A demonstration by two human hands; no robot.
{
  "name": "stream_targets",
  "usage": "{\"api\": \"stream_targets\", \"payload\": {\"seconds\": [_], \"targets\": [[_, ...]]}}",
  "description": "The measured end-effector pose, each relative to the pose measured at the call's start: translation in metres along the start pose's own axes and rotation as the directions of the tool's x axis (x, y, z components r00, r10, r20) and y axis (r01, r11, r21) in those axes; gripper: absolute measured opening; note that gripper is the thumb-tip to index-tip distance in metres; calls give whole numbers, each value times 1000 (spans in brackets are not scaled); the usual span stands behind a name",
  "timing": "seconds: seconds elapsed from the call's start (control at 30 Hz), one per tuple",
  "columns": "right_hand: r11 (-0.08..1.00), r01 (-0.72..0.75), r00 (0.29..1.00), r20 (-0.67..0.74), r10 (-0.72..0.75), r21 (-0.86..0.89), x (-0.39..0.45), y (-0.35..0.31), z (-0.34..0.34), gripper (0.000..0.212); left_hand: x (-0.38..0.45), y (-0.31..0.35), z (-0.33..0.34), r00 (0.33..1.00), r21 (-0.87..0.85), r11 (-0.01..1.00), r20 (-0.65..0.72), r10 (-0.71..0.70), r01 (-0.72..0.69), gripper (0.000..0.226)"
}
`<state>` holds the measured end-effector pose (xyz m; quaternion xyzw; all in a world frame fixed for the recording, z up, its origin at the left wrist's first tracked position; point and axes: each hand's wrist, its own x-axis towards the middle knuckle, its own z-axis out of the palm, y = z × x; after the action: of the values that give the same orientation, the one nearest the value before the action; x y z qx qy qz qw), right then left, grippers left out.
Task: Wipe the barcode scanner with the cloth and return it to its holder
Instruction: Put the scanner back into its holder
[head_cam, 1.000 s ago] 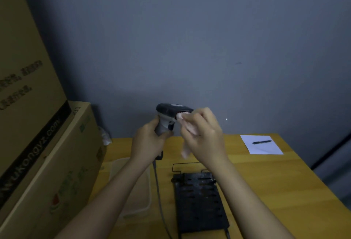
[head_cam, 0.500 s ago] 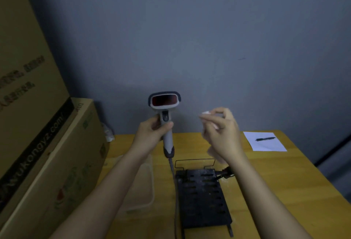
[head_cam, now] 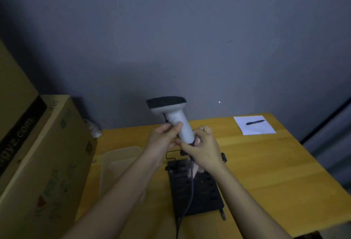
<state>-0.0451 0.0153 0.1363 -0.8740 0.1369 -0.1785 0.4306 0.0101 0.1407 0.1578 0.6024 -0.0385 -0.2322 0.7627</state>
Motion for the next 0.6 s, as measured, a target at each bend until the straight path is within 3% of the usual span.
{"api": "stream_targets", "payload": {"seconds": [0.07, 0.13, 0.2, 0.3, 0.4, 0.43, 0.53, 0.6], "targets": [[981, 57, 997, -46, -66, -185, -5, 13, -10, 40, 4, -7, 9, 999, 33, 998, 22, -47, 47, 28], [959, 86, 996, -3, -90, -270, -11, 28, -24, 47, 9, -15, 19, 993, 28, 995, 71, -94, 92, 23], [972, 45, 994, 105, -21, -230, -17, 45, -40, 49, 14, -25, 32, 979, 34, 990, 151, -139, 136, 23], [996, -86, 962, 260, 84, -5, -25, 65, -65, 28, 21, -47, 58, 946, 70, 980, 257, -197, 185, 26], [980, -177, 944, 295, 144, 87, -31, 90, -80, 15, 31, -67, 85, 929, 181, 968, 296, -222, 174, 29], [976, -207, 942, 284, 178, 75, -31, 100, -82, 16, 35, -74, 93, 922, 218, 961, 310, -232, 169, 30], [965, -260, 941, 214, 262, -38, -28, 131, -89, 45, 47, -92, 107, 890, 329, 930, 358, -283, 163, 31], [955, -295, 934, 202, 296, -38, -24, 151, -94, 47, 57, -105, 110, 892, 451, 883, 335, -305, 132, 30]]}}
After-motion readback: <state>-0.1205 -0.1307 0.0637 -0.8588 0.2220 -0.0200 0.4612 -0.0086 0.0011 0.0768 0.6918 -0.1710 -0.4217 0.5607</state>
